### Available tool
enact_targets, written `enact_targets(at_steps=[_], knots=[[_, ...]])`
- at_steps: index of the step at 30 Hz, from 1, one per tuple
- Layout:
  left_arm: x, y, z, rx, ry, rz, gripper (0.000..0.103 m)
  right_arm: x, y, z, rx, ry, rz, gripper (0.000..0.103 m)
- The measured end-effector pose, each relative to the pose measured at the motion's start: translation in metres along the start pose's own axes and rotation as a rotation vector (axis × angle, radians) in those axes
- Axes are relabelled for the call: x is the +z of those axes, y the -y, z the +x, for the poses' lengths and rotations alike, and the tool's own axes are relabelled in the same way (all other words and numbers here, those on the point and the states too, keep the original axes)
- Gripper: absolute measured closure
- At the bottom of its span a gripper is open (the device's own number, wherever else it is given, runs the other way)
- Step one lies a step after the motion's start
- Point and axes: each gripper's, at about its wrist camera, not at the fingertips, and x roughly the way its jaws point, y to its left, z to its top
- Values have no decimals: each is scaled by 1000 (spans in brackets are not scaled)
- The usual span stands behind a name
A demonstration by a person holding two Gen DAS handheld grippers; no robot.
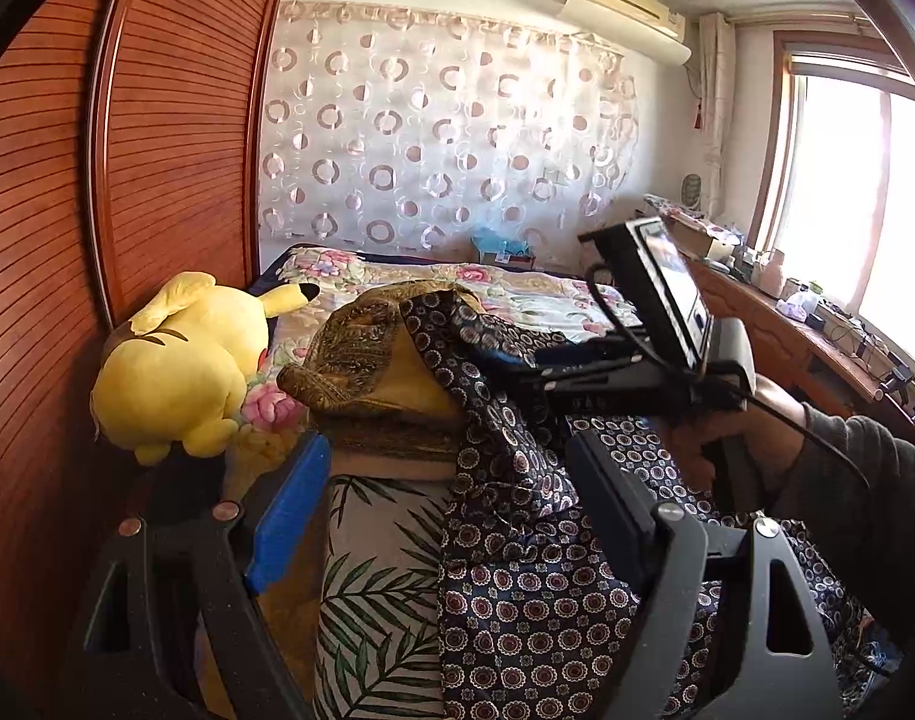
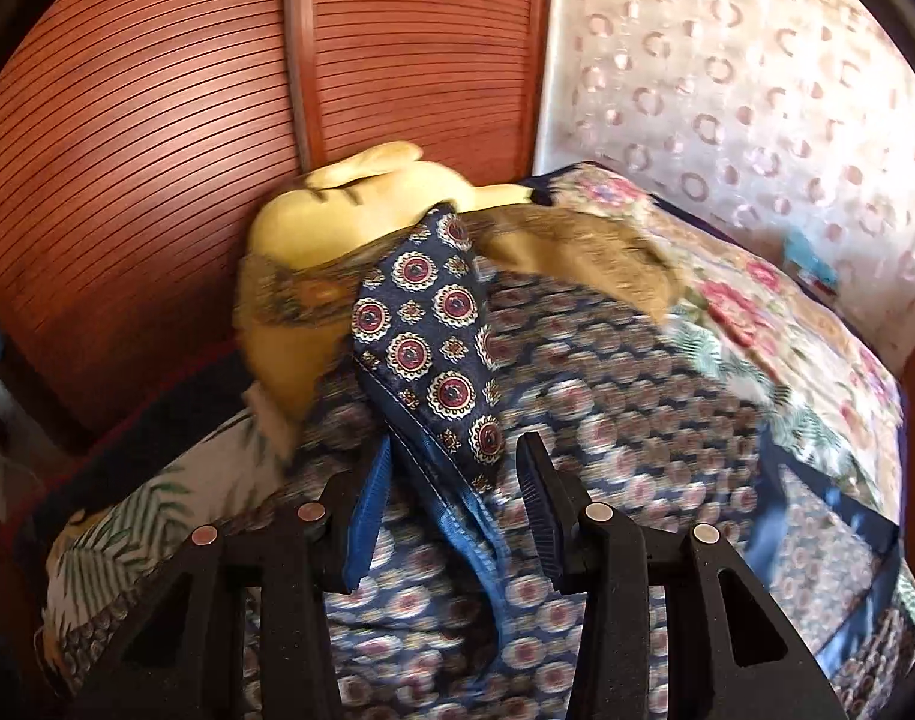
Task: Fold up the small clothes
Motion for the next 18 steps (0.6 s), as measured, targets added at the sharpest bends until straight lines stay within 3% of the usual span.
enact_targets(at_steps=[4,11,15,17,18], knots=[[-2,2,5,-6,-8,0,21,-1,29,4,-46,2,66,59],[-2,4,23,-7,-38,-13,21,-6,47,17,65,13,142,66],[-4,5,26,-9,-46,-14,21,-7,52,30,77,18,145,66],[-4,5,27,-9,-50,-14,21,-12,50,27,74,9,139,77],[-4,4,28,-8,-53,-14,21,-12,50,26,75,1,133,90]])
